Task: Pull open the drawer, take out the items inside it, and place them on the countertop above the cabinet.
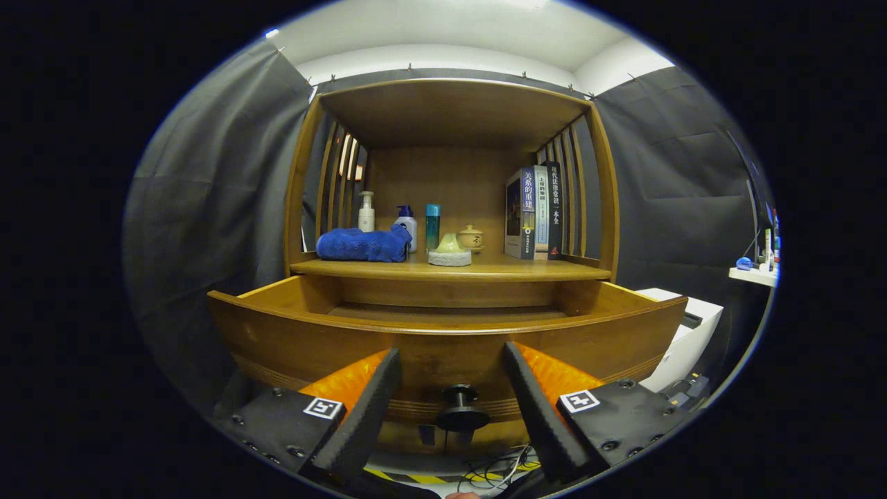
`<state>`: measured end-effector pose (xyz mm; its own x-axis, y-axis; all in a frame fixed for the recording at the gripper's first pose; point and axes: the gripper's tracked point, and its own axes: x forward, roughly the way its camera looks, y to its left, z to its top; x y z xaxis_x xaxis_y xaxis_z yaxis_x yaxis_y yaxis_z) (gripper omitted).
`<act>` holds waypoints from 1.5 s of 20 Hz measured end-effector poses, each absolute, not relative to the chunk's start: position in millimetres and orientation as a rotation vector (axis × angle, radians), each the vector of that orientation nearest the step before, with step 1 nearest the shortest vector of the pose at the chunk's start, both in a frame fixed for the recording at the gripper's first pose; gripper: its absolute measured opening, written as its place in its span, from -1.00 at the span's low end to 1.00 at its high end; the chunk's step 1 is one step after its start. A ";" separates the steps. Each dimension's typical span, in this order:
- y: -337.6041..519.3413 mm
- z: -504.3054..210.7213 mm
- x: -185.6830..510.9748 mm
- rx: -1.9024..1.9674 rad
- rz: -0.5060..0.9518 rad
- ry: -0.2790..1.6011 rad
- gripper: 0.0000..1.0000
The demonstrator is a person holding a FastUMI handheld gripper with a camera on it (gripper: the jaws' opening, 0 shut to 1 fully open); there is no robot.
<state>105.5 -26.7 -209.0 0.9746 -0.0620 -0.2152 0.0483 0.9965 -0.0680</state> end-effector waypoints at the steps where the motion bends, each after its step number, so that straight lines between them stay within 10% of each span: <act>1: -26.7 -206.5 114.8 -0.066 -0.055 0.213 0.96; 30: -29.5 -218.8 233.4 -0.113 -0.063 0.175 0.97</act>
